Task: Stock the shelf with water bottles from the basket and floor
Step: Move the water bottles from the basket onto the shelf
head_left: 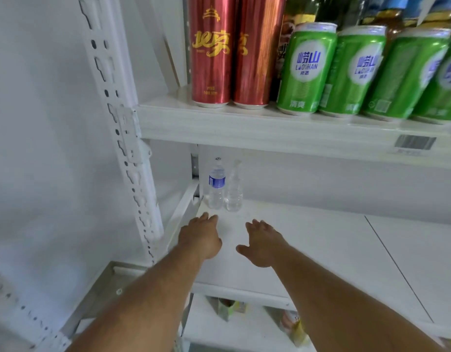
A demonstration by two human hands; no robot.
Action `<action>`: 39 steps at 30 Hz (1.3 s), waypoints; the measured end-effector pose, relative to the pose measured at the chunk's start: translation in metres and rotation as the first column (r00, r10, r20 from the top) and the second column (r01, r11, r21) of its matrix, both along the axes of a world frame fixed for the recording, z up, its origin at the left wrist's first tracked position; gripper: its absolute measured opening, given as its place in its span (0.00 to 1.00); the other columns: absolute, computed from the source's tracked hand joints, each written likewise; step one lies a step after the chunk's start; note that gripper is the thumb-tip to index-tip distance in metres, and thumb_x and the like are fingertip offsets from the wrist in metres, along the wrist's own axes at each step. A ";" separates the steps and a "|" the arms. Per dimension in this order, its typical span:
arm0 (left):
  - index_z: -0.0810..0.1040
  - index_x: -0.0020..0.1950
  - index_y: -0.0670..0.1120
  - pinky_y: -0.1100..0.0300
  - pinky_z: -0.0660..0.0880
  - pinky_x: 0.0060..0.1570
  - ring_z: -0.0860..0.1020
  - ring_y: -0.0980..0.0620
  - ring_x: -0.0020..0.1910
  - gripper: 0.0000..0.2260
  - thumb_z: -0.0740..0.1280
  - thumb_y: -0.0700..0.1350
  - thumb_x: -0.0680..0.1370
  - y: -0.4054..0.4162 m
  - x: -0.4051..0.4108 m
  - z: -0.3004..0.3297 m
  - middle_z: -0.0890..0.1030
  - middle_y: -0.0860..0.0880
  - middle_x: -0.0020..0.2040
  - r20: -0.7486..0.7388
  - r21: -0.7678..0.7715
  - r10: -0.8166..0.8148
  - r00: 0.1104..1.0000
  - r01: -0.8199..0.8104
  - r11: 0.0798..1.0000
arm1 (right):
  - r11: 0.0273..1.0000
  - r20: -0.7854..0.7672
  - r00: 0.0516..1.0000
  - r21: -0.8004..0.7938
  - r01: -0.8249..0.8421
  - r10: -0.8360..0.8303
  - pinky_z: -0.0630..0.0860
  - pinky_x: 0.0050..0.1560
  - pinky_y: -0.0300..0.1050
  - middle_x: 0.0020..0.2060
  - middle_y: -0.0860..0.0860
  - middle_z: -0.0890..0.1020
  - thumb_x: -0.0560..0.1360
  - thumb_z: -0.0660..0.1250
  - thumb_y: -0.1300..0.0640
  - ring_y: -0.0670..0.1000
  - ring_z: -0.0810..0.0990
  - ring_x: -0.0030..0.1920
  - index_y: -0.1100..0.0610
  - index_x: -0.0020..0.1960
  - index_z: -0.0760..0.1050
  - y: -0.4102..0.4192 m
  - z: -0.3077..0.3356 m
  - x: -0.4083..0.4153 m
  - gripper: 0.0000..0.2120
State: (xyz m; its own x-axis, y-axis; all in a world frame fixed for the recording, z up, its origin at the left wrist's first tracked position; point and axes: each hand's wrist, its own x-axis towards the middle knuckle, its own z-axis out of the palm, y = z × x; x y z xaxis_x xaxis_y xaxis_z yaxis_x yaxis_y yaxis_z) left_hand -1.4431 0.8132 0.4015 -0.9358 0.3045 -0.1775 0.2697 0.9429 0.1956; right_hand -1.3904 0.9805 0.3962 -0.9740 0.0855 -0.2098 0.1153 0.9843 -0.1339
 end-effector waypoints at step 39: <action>0.58 0.79 0.49 0.57 0.63 0.71 0.64 0.46 0.75 0.32 0.64 0.58 0.78 -0.040 0.250 -0.344 0.62 0.47 0.78 0.712 -0.002 0.052 0.701 -0.072 0.997 | 0.662 0.619 0.678 -0.318 0.678 -0.397 0.63 0.73 0.46 0.78 0.55 0.64 0.79 0.63 0.40 0.55 0.65 0.75 0.58 0.80 0.57 0.006 -0.331 0.271 0.37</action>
State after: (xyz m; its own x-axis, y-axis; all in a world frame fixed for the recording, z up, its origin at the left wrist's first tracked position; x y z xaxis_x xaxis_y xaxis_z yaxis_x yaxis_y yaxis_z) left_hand -1.1933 0.7736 0.0574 -0.5514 0.2638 -0.7914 -0.0175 0.9448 0.3272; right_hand -1.1189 0.9867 0.0655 -0.5426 0.3095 -0.7809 0.7838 0.5209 -0.3382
